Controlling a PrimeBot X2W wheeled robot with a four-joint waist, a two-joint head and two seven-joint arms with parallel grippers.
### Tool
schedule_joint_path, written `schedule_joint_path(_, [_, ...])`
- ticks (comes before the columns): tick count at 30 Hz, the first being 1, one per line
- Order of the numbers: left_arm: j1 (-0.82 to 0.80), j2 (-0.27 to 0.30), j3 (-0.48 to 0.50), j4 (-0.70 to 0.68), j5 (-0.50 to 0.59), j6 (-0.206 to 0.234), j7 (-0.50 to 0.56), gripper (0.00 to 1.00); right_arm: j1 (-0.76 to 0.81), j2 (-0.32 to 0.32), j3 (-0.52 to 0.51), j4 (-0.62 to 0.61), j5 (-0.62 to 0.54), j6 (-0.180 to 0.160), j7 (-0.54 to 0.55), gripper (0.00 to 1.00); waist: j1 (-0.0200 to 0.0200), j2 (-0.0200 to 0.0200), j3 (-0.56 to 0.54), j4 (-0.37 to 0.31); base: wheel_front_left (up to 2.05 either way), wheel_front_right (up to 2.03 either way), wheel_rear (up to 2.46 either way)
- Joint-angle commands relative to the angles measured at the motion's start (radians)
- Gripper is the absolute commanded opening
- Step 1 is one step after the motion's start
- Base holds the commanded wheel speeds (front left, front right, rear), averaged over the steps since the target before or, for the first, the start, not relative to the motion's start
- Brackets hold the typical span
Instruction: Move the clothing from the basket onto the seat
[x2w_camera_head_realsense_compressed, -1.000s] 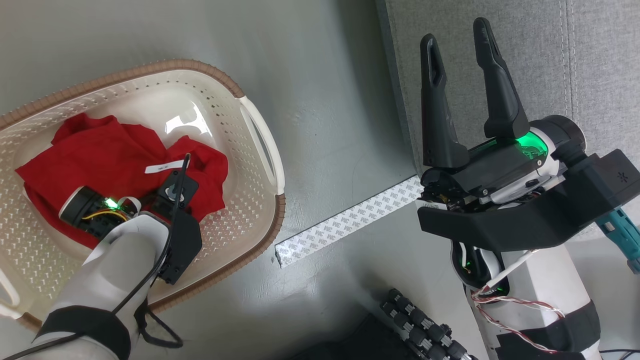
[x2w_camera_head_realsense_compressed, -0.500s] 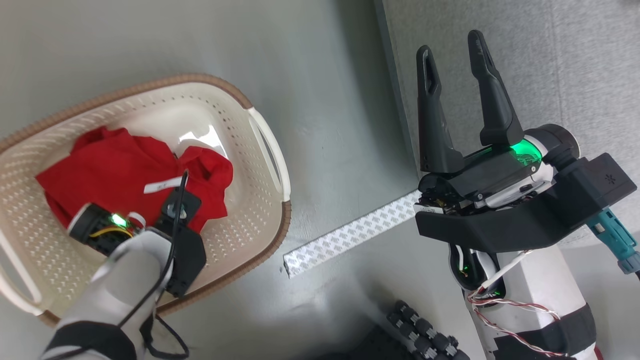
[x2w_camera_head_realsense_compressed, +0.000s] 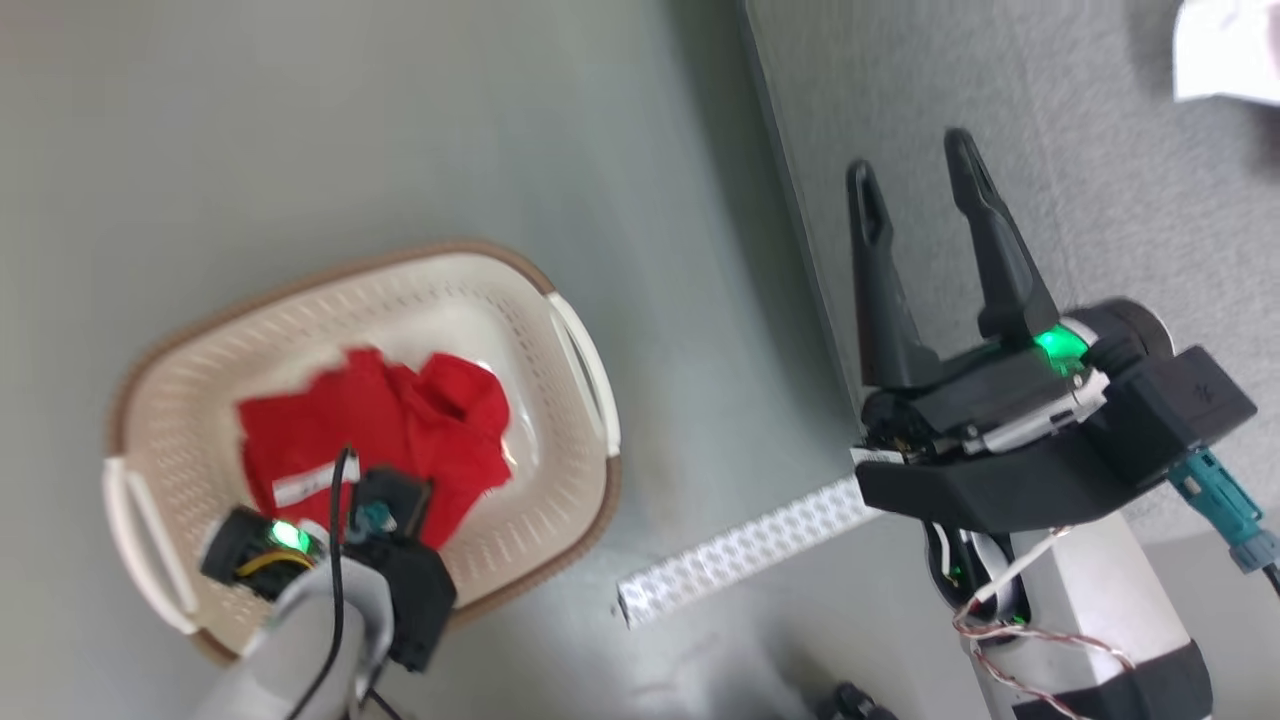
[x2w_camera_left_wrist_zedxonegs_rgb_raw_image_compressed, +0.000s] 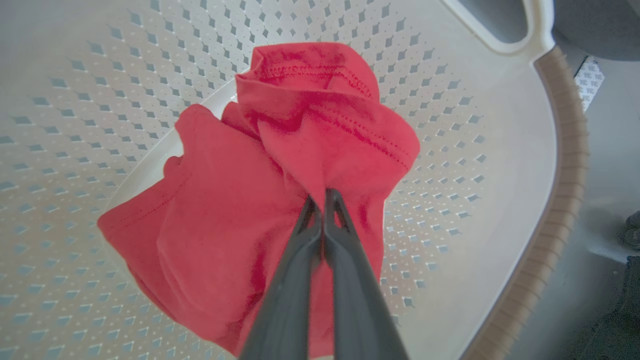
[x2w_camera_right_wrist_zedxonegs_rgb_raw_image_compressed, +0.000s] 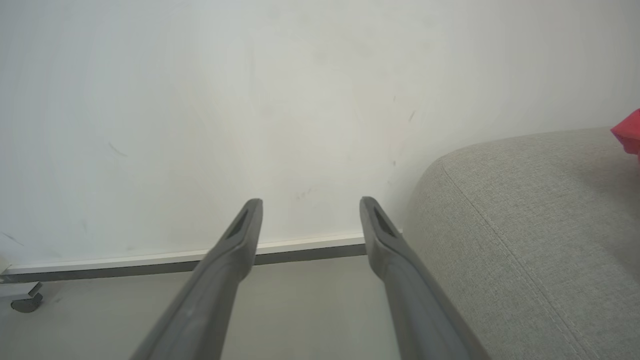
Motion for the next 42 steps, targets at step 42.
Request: schedule_joint_path(42, [0.588,0.087,0.306,-1.119,-0.064,0.087,-0.009,0.0,0.4,-0.087,0.099,0.178,0.016,0.0,0.001,1.0,0.0,0.0,-0.787,0.154,0.0,0.0,0.0])
